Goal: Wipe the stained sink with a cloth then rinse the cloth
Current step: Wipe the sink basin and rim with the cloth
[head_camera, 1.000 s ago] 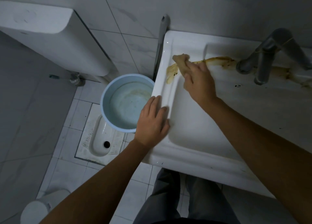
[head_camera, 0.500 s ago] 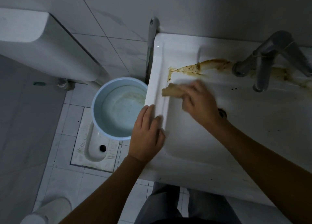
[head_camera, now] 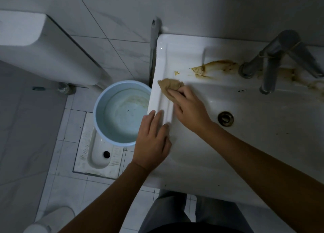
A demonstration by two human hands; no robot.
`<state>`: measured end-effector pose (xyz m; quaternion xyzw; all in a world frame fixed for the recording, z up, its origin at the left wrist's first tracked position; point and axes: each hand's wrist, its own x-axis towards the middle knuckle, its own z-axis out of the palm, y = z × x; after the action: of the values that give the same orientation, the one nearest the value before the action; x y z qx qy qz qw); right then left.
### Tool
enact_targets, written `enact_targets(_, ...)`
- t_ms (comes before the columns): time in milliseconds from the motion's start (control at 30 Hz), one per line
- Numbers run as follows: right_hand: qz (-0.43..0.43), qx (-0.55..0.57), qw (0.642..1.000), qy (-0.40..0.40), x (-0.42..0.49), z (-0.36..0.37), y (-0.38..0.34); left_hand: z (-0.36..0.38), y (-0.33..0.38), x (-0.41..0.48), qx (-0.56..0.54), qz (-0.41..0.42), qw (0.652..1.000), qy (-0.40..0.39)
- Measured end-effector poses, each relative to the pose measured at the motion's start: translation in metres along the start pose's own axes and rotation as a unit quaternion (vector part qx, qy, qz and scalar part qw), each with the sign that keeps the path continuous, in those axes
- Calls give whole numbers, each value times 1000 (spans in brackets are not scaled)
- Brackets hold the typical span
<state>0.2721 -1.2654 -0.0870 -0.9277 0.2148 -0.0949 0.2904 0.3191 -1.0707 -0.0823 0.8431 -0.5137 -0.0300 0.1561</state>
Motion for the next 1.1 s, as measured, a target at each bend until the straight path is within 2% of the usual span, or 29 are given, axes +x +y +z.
enact_targets(100,24,20,999,12,-2,-24,14,0,0,2,6,10,1000,-5)
enact_targets(200,105,48,985,126,18,-44,21,-2,1,3,21,9,1000,-18)
enact_targets(267,141,41,975,168,37,-43,19,-3,1,4,23,8,999,-24)
enact_targets(333,154,1,976,156,52,-25,9,-3,1,4,21,10,999,-26)
enact_targets(433,127,-52,985,106,54,9,-14,-2,0,4,21,12,999,-27)
enact_targets(533,121,2,990,79,35,16,-21,-1,0,3,24,12,999,-32)
enact_targets(700,39,12,999,0,2,-6,2,-1,-1,3,16,6,999,-28)
enact_targets(900,145,25,982,119,43,-34,25,-3,0,4,2,-4,1000,-22)
enact_targets(967,155,5,980,123,54,-22,15,-2,0,5,0,-4,1000,-22)
enact_targets(1100,114,-37,988,96,45,5,-3,-1,-1,4,3,0,1000,-22)
